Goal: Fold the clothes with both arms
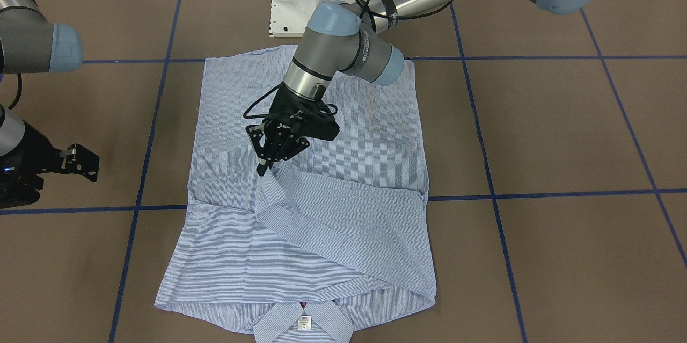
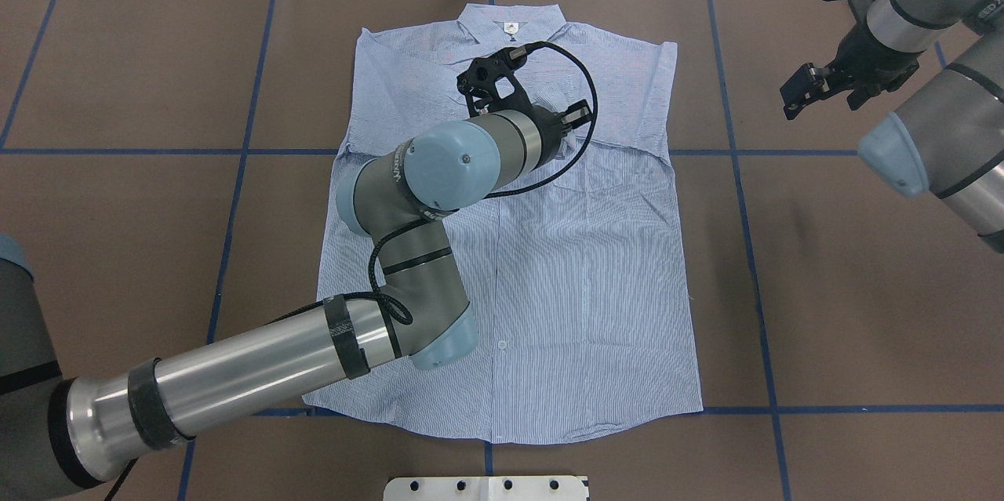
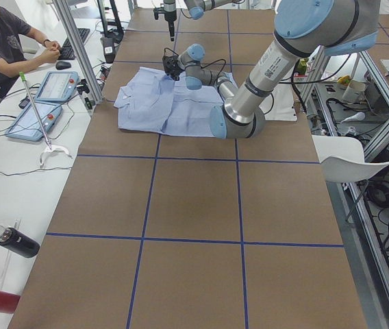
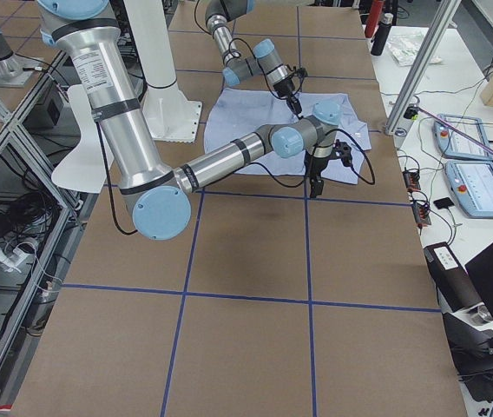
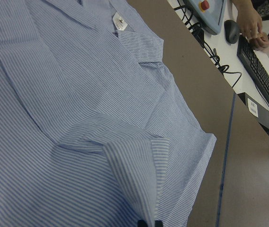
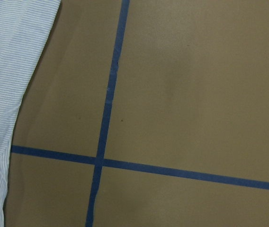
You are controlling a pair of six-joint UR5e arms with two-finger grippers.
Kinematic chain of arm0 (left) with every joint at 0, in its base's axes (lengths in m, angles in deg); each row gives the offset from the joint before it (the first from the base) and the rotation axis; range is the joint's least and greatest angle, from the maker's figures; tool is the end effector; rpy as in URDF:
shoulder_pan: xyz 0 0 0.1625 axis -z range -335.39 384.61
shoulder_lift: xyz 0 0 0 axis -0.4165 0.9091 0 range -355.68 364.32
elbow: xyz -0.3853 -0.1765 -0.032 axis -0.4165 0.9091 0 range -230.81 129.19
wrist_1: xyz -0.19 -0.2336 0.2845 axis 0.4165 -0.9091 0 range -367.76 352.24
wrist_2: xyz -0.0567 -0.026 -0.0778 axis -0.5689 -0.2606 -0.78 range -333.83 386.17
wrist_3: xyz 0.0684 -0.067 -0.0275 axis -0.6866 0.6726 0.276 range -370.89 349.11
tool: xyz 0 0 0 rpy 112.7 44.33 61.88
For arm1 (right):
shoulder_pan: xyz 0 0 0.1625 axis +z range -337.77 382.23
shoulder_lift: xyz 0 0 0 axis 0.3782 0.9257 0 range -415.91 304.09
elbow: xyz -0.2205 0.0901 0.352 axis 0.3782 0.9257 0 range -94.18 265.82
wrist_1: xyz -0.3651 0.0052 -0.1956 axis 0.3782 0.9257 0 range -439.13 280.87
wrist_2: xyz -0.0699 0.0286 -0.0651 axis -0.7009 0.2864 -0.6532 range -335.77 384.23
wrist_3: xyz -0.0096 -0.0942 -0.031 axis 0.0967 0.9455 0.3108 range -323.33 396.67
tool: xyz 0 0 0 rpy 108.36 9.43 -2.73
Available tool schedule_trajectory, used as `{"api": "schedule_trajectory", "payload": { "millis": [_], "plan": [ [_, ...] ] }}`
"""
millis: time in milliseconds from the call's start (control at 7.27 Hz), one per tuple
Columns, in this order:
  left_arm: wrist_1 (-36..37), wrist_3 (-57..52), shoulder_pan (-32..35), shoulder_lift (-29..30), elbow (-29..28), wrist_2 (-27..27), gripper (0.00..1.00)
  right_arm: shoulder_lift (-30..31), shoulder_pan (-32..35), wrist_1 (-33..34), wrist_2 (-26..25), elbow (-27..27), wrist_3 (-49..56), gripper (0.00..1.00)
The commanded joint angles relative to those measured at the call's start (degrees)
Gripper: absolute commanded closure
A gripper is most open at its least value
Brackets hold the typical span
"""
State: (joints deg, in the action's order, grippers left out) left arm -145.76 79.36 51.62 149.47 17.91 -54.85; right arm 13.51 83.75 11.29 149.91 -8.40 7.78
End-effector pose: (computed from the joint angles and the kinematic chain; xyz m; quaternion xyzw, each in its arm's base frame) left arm 0.6327 -0.4894 0.1019 0.2087 0.6218 -0.2273 0.7198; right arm -0.2341 -0.5893 0.4285 0.0327 -0.3592 -0.0614 0.9307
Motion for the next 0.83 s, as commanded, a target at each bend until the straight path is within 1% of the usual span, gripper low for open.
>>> {"api": "schedule_trajectory", "payload": {
  "millis": [0,138,275,413,550,688],
  "plan": [
    [-0.2,-2.8,-2.2,2.7,-4.2,6.1,1.0,0.1,0.0,-0.1,0.0,0.6,0.1,0.0],
    [-0.2,-2.9,-2.6,2.8,-5.9,9.4,1.0,-0.1,0.0,-0.1,0.0,0.9,0.1,0.0],
    [-0.2,-2.9,-2.6,2.8,-6.2,10.3,1.0,-0.2,0.0,-0.1,0.0,0.9,0.0,0.0],
    [-0.5,-3.1,-2.6,3.3,-6.2,10.3,0.43,-0.2,0.0,-0.1,0.0,0.9,0.0,0.0],
    [-0.6,-6.0,-2.9,3.6,-6.1,10.3,0.0,-0.2,0.0,-0.1,0.0,0.9,0.0,0.0],
    [-0.7,-6.4,-3.8,4.3,-5.4,9.7,0.0,-0.2,0.0,-0.1,0.0,0.9,0.0,0.0]
  ]
}}
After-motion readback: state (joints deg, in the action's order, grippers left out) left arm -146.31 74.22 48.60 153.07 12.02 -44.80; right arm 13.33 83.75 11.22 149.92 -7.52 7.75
